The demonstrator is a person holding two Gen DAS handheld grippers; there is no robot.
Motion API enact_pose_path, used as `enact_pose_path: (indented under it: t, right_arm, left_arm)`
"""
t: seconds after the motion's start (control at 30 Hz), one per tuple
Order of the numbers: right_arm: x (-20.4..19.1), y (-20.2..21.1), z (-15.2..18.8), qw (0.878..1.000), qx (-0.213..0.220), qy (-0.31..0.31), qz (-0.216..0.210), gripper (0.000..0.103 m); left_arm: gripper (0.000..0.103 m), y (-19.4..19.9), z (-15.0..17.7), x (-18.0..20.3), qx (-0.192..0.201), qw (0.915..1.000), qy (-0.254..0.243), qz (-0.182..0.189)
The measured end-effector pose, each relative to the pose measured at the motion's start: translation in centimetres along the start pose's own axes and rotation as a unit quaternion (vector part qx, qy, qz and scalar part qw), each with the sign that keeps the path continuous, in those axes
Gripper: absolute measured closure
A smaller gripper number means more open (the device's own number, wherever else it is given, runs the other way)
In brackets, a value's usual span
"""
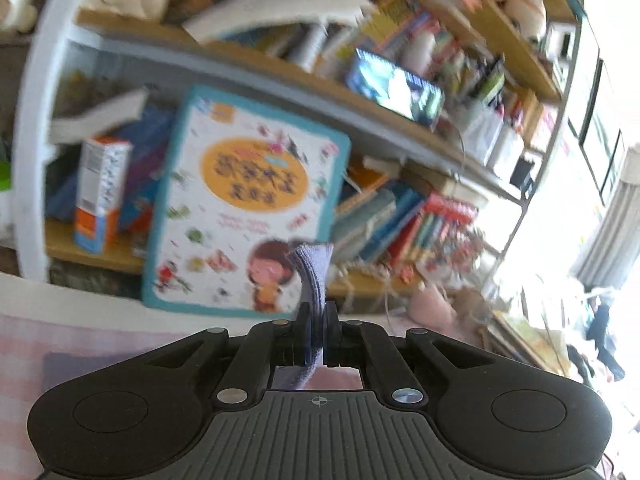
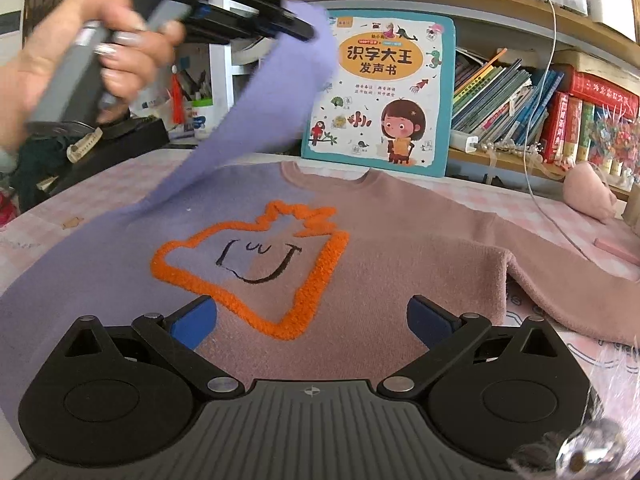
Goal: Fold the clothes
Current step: 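Lift the lavender sleeve with the left gripper and lay it across the chest, then open the left gripper and move it to the lavender body side edge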
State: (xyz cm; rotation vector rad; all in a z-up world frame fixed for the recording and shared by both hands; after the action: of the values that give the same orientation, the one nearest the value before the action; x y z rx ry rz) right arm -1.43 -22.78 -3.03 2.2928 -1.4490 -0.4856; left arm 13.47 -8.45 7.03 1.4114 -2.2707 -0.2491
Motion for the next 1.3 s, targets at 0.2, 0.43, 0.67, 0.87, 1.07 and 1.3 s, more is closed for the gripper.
enact_pose_path:
  t: [0.2,0.43,0.67,0.87,1.07,1.3]
  right_arm:
    - [0.1,0.0,-0.1,1.0,0.001,-0.003,-0.006,0.001]
    - [0.5,-0.2,-0.2,1.0,-0.005,-0.015,-0.015,0.001]
    - [0.4,-0.2,-0.2,1.0,-0.005,-0.013,-0.01,0.001]
    - [0.2,-0.2,-0.2,1.0,-0.009,-0.01,-0.01,0.001]
    - [-0.2,-0.6,-0.1,1.0,-0.018,0.002,-0.005,0.001]
    - [0.0,-0.4,-0.1,1.0,-0.013,0.0,0.009,0.001]
  left_arm:
    - [0.091,-3.2,2.6,1.4,-0.054,0.9981,-0.002,0.028]
    - [0.04,-1.3,2.2,2.8,-0.019,0.9983,-0.03,0.047]
    - [0.039,1.1,3.8,1.5,-0.037,0.9918,-0.11,-0.052]
    - [0.036,5.3,7.4,-3.0,-0.075,0.9809,-0.114,-0.139]
    - [0.034,9.6,10.0,-7.9,-0.095,0.9602,-0.102,-0.242]
    - [0.029,11.3,12.3,-10.5,-0.115,0.9513,-0.083,-0.274]
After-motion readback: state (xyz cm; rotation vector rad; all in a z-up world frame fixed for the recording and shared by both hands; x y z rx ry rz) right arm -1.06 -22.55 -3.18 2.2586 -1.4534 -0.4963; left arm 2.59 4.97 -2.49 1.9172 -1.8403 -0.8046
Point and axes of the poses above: each gripper's, at about its wrist camera, not at the fingertips, and y roughly against the way its jaws point, x to its right, z to its underside, the point moved 4 cm from there along -y, roughly the way its jaws point, and after that the axes turned 4 degrees about -y, right-handed, at the moved point
